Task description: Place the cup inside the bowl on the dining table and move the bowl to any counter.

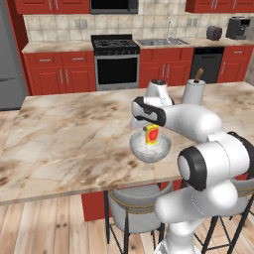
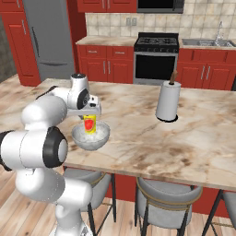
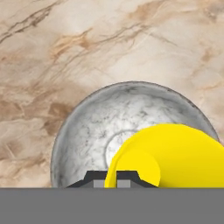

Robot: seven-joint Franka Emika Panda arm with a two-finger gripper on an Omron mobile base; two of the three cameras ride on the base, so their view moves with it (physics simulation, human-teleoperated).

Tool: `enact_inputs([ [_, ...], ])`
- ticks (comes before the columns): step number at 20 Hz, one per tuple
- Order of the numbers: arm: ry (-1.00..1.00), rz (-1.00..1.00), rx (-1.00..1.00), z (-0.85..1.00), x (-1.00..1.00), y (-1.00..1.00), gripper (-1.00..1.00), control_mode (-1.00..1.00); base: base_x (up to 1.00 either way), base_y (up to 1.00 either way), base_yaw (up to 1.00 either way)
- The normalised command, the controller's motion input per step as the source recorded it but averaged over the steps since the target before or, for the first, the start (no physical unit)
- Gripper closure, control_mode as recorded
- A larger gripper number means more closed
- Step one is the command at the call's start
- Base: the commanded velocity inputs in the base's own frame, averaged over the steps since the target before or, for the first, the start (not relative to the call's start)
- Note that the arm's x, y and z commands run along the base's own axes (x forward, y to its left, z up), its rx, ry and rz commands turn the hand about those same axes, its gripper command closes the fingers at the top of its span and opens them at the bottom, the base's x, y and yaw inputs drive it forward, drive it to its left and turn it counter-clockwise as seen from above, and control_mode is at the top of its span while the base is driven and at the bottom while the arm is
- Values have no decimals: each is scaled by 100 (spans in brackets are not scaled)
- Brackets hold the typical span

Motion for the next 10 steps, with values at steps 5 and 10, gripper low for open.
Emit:
enact_inputs([
  [5,0,0,0,-20,5,0,100,-100,0,0,0],
  [10,0,0,0,-19,11,0,100,-100,0,0,0],
])
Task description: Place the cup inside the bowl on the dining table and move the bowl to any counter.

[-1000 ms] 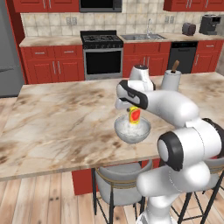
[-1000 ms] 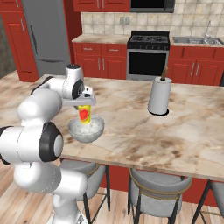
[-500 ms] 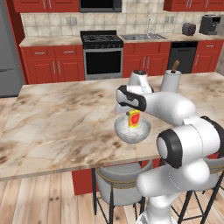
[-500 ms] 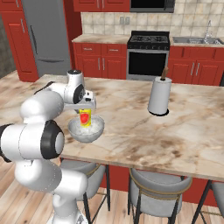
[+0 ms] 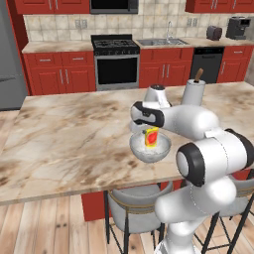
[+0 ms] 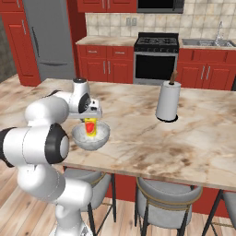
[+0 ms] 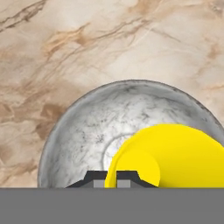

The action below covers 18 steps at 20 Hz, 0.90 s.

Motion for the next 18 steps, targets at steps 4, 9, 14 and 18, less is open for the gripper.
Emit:
enact_inputs([
  [4,0,0,0,-24,12,0,100,-100,0,0,0],
  [9,0,0,0,-20,8,0,100,-100,0,0,0],
  [14,0,0,0,-19,1,0,100,-100,0,0,0],
  [18,0,0,0,-15,0,0,100,-100,0,0,0],
])
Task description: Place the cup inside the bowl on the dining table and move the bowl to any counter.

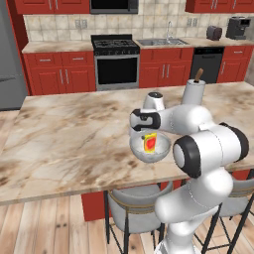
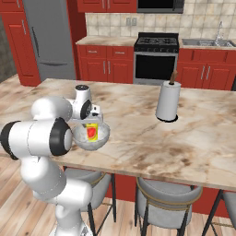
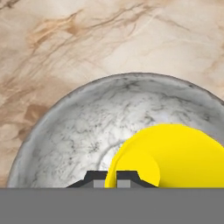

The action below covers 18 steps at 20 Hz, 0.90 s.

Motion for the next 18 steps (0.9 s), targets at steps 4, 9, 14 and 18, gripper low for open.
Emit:
enact_inputs([
  [4,0,0,0,-16,0,0,100,-100,0,0,0],
  [9,0,0,0,-16,0,0,100,-100,0,0,0],
  [14,0,0,0,-17,0,0,100,-100,0,0,0],
  [18,0,0,0,-12,0,0,100,-100,0,0,0],
])
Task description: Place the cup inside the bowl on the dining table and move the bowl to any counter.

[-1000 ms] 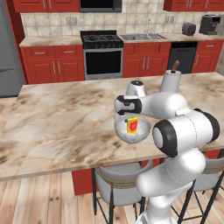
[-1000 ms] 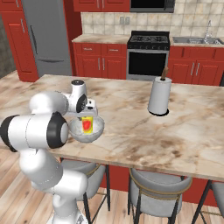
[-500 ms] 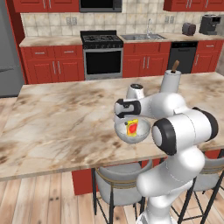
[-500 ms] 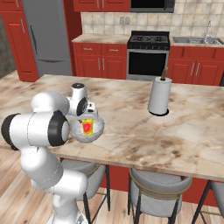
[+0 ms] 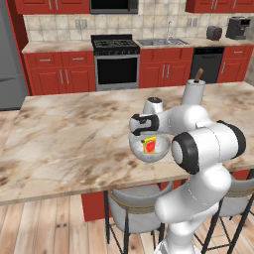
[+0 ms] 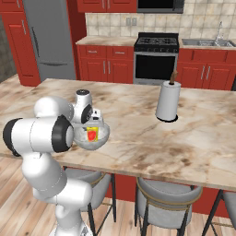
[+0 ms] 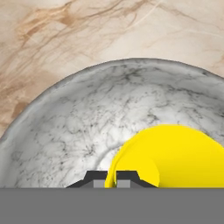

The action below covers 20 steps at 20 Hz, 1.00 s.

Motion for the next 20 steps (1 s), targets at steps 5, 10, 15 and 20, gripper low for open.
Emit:
enact_inputs([
  [5,0,0,0,-5,0,0,100,-100,0,0,0],
  [10,0,0,0,0,0,0,100,-100,0,0,0],
  [15,0,0,0,0,0,0,100,-100,0,0,0],
  [20,0,0,0,0,0,0,-100,-100,0,0,0],
])
